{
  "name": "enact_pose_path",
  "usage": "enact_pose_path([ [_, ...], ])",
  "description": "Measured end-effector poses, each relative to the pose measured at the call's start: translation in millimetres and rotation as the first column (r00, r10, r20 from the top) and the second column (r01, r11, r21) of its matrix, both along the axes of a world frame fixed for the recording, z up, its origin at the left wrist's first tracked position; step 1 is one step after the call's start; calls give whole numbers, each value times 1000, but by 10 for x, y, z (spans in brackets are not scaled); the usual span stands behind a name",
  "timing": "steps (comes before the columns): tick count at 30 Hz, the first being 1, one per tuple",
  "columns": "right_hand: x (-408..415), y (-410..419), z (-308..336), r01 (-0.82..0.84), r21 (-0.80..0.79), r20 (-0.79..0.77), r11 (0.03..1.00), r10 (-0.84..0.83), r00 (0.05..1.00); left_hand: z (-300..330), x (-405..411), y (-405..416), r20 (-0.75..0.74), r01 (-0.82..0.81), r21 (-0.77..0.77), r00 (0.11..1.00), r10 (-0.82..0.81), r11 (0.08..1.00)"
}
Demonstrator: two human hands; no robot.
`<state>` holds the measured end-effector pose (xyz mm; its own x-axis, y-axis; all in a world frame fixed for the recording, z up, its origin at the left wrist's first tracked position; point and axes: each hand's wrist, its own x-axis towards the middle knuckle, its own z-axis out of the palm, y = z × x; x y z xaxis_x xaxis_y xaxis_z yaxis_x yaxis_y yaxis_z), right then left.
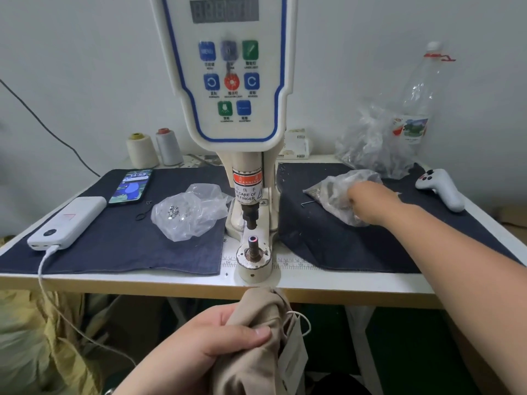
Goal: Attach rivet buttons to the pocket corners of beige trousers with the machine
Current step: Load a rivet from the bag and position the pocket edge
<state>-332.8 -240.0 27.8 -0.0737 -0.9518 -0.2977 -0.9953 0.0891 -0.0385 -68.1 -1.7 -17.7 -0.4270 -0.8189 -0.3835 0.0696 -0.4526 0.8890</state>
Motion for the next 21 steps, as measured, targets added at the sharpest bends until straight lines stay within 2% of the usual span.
enact_pose_path([
  [3, 50, -167, -42, -109, -87, -122, 990, 98, 988, 7, 31, -22, 32, 10, -13, 999, -10, 1000],
  [5, 81, -282, -79, -53, -92, -146, 994, 39, 988, 20, 44, -36, 46, 11, -19, 999, -10, 1000],
  [7, 93, -413, -131, 15, -68, -102, 998, -22, 995, 24, 52, -43, 51, 6, -18, 999, -5, 1000],
  [10, 42, -517, -228, -26, -72, -101, 997, 19, 995, -7, 69, -51, 45, -9, -4, 999, 9, 1000],
  [12, -22, -506, -313, -63, -119, -103, 991, 51, 993, -27, 79, -55, 42, -14, -1, 999, 14, 1000],
  [16, -43, -407, -347, 30, -185, -33, 982, -37, 999, -38, 86, -48, 16, -13, 8, 1000, 12, 1000],
  [21, -155, -180, -344, -47, -351, -36, 935, 37, 999, -66, 77, -26, -10, -15, 33, 1000, 15, 999],
])
